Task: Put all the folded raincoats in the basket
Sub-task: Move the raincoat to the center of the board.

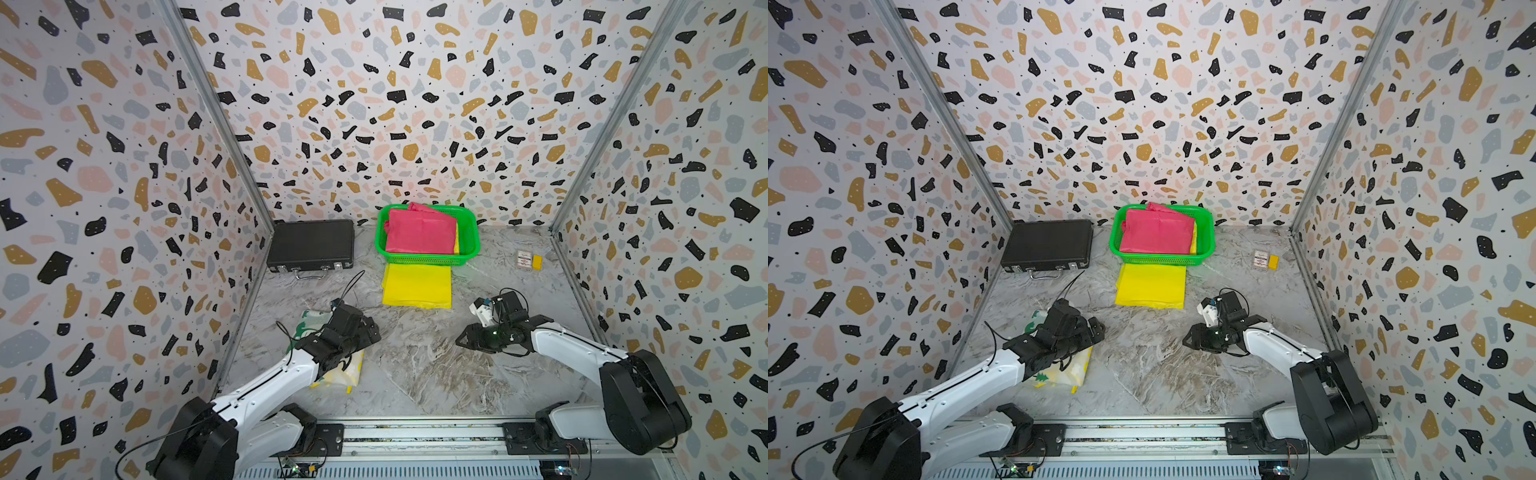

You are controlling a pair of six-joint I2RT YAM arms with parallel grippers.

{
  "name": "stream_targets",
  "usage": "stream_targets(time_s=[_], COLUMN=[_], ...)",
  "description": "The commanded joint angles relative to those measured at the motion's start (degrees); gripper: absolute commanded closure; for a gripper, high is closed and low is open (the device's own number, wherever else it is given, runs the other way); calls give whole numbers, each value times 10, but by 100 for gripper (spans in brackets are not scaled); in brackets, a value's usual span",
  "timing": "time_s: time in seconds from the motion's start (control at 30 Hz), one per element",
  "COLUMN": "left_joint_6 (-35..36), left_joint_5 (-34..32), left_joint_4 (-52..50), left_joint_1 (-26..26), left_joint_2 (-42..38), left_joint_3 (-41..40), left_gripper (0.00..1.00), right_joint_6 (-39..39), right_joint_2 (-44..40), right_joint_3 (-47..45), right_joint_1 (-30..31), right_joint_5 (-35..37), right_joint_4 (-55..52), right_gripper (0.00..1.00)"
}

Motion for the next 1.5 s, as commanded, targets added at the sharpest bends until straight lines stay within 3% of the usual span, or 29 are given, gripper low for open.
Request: stream_targets(time_s=[0.0,0.07,0.13,0.23,0.3,0.5,0.63,0.7,0.9,1.23,1.47], left_joint_6=[7,38,79,128,147,180,180,168,171,158,165], left_joint_5=[44,33,-18,-117,-148,-116,-110,-73,-71,-33,-45], left_joint_4=[20,-31,-100,-183,-216,-271,-257,-236,-227,-211,-227], left_joint_1=[-29,-36,-36,-33,-13,123,173,193,217,262,271], left_joint_2=[20,21,6,-30,-52,-64,-69,-77,-90,-109,-115], left_joint_3=[75,120,154,173,171,161,150,135,114,81,87], left_gripper=[0,0,0,0,0,1,0,0,0,1,1], right_joint_6=[6,12,25,60,85,191,260,288,314,306,308], right_joint_2=[-19,-25,-31,-39,-38,-6,40,73,184,309,370], right_joint_3=[28,31,31,38,43,52,78,101,185,303,361], right_joint_1=[3,3,5,16,33,116,189,230,300,360,386], right_joint_5=[-6,-27,-61,-45,-34,38,119,158,187,173,169], right_joint_4=[-18,-9,12,24,37,122,183,204,231,227,223], right_gripper=[46,41,38,37,36,29,24,24,24,24,25])
